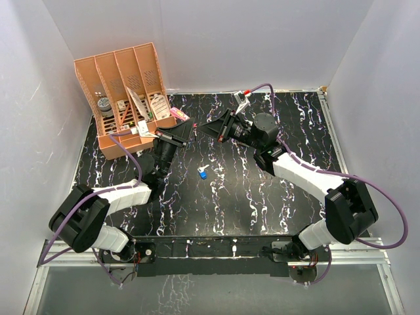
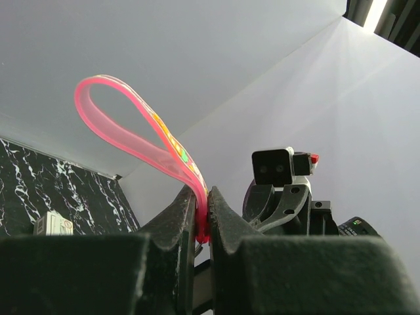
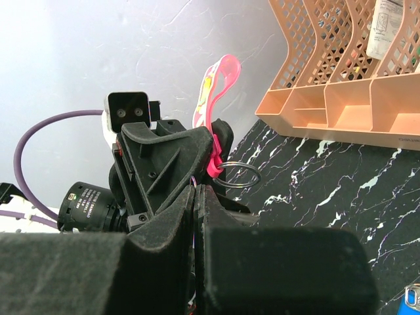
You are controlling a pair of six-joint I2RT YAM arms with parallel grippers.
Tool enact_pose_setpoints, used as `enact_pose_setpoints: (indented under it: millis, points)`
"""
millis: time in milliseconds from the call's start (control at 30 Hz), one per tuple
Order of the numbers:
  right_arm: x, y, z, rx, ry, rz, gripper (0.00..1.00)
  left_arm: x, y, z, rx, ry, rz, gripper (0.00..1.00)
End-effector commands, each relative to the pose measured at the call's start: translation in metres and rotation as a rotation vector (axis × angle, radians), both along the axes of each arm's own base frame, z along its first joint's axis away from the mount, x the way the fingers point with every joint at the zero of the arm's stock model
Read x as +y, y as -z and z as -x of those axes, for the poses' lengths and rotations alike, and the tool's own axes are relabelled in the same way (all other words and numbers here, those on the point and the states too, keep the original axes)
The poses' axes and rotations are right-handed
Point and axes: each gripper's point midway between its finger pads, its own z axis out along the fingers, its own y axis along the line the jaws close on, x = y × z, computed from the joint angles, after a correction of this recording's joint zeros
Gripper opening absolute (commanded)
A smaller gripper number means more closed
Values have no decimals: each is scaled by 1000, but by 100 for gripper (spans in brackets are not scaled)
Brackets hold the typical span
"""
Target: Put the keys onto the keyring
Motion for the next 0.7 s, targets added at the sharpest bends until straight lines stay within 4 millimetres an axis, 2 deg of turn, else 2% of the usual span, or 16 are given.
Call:
enact_pose_setpoints:
  millis: [0, 667]
  points:
    - [-2, -16, 2, -55, -7, -45, 0, 9, -46, 22, -160, 14, 89, 0]
    - [-1, -8, -3, -36, -9, -46, 0, 8, -49, 24, -172, 29, 94, 0]
